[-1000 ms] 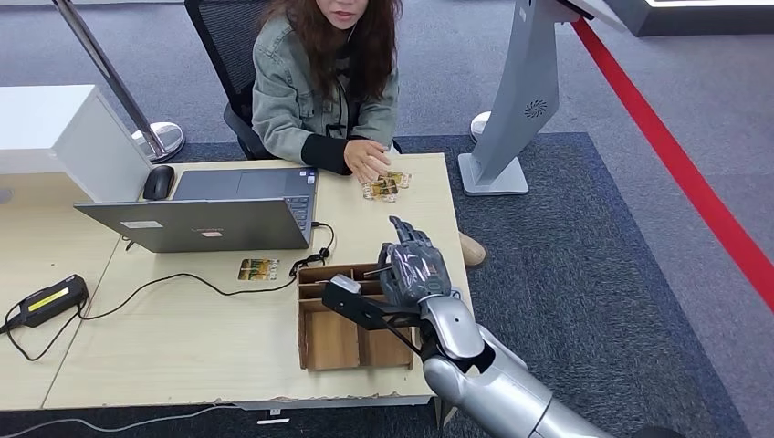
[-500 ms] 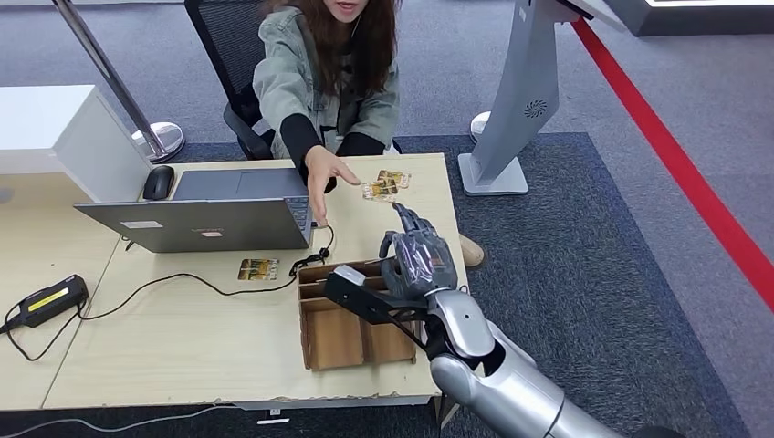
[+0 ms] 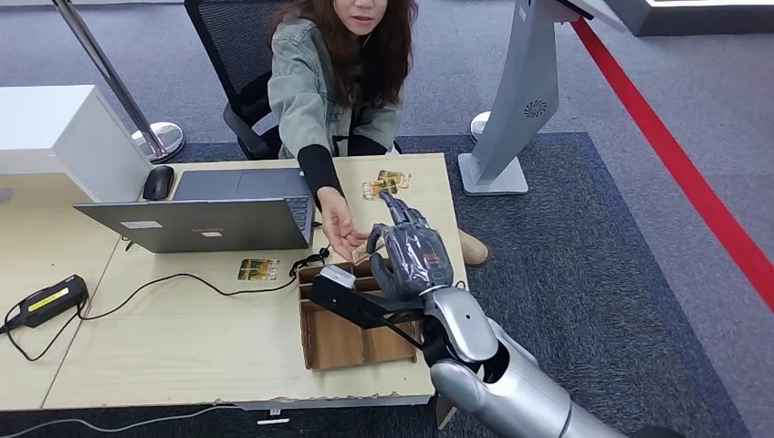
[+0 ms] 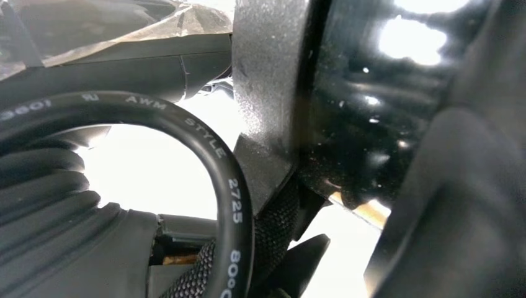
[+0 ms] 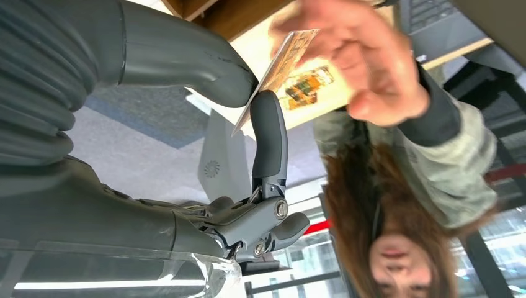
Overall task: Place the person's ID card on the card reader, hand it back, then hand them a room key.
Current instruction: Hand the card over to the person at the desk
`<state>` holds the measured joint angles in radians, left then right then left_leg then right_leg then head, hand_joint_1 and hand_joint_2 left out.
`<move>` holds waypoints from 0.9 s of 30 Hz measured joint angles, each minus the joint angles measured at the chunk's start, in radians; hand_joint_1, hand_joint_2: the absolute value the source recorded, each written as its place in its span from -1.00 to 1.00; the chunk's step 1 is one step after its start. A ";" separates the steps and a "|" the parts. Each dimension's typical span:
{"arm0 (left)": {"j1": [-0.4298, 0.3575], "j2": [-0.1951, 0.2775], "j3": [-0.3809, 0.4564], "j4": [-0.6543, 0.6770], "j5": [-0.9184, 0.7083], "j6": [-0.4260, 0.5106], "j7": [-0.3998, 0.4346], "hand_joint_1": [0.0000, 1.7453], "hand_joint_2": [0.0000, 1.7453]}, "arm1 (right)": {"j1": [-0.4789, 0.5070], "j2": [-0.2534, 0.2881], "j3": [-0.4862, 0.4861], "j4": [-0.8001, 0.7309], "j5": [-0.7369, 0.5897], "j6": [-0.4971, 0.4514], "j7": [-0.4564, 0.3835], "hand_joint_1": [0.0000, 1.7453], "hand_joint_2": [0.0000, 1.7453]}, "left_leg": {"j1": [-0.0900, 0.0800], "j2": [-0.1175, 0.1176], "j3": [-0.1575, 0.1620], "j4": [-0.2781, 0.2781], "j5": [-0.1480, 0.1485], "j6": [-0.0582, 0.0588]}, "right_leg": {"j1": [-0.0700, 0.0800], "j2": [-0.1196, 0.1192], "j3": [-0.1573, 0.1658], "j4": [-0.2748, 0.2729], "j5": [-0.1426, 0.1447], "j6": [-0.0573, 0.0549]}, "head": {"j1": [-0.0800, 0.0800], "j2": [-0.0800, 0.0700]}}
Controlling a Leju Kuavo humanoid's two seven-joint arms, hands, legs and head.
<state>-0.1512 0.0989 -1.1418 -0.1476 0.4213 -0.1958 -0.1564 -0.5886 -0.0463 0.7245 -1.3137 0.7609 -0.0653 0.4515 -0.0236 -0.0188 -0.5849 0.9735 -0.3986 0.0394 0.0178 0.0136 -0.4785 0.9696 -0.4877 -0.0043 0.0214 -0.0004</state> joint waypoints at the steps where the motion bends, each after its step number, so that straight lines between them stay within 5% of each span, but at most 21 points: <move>1: 0.001 0.001 0.000 0.000 0.002 0.000 0.000 -1.00 -1.00 | -0.002 -0.001 0.001 -0.014 0.001 0.008 0.003 1.00 1.00 | 0.000 0.000 0.000 0.000 0.000 0.000 | 0.000 0.000 0.000 0.000 0.000 0.000 | 0.000 0.000; 20: -0.001 0.004 0.000 0.000 -0.013 -0.015 0.000 -1.00 -1.00 | -0.143 -0.037 -0.010 -0.127 -0.009 0.019 0.059 1.00 1.00 | 0.000 0.000 0.000 0.000 0.000 0.000 | 0.000 0.000 0.000 0.000 0.000 0.000 | 0.000 0.000; 24: -0.003 0.004 0.000 0.000 -0.016 -0.016 0.000 -1.00 -1.00 | -0.150 -0.032 -0.009 -0.110 -0.027 -0.009 0.047 -0.95 1.00 | 0.000 0.000 0.000 0.000 0.000 0.000 | 0.000 0.000 0.000 0.000 0.000 0.000 | 0.000 0.000; 27: -0.004 0.003 0.000 0.000 -0.020 -0.016 0.000 -1.00 -1.00 | -0.152 -0.027 -0.009 -0.093 -0.039 -0.036 0.035 -1.00 1.00 | 0.000 0.000 0.000 0.000 0.000 0.000 | 0.000 0.000 0.000 0.000 0.000 0.000 | 0.000 0.000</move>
<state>-0.1550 0.1023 -1.1418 -0.1476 0.4015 -0.2113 -0.1564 -0.7405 -0.0732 0.7154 -1.4068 0.7214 -0.1009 0.4861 -0.0234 -0.0188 -0.5849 0.9735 -0.3986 0.0393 0.0180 0.0136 -0.4786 0.9697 -0.4876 -0.0046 0.0214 -0.0004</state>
